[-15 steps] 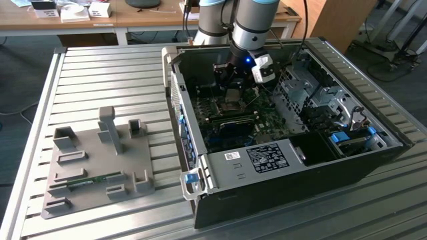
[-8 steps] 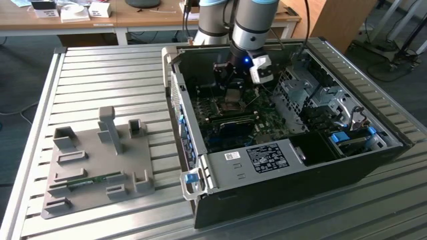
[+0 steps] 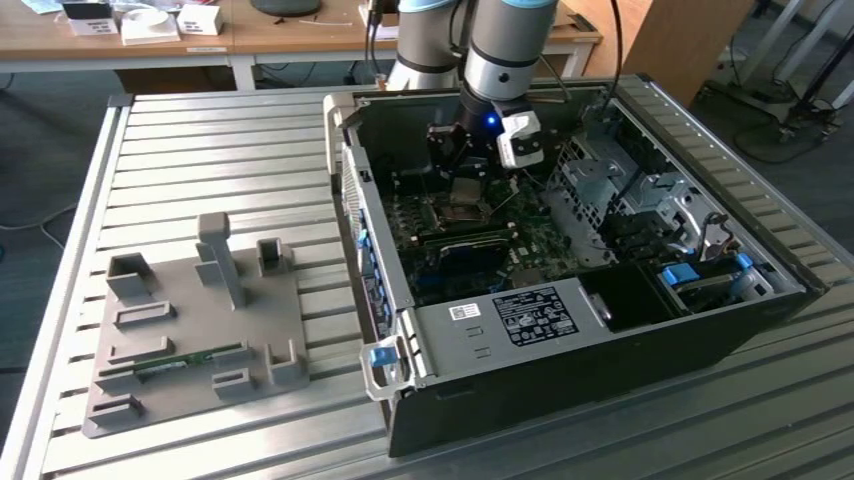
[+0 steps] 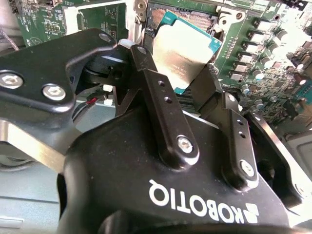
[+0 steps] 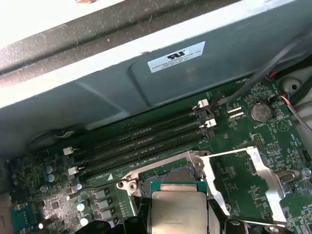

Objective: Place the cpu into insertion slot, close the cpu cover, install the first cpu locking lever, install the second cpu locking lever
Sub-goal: 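Place the cpu into insertion slot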

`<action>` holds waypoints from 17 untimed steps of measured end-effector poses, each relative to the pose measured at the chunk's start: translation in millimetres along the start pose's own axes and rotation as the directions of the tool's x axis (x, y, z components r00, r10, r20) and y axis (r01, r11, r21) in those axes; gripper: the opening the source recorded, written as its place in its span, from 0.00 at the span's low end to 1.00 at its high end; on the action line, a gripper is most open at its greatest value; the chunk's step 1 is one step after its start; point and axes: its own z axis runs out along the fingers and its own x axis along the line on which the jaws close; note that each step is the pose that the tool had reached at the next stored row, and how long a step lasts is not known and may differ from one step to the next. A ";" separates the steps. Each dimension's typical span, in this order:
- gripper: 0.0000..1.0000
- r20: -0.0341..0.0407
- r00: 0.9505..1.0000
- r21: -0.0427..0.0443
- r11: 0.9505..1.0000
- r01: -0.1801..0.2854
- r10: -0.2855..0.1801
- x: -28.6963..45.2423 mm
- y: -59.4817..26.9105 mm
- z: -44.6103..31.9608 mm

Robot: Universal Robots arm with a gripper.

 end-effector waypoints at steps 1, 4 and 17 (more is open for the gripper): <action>0.54 0.000 1.000 0.000 1.000 -0.005 0.005 0.0 0.0 0.0; 0.54 0.003 0.999 0.000 0.999 -0.039 0.039 0.0 0.0 0.1; 0.54 0.018 0.978 -0.003 0.978 -0.209 0.209 0.0 -0.1 0.7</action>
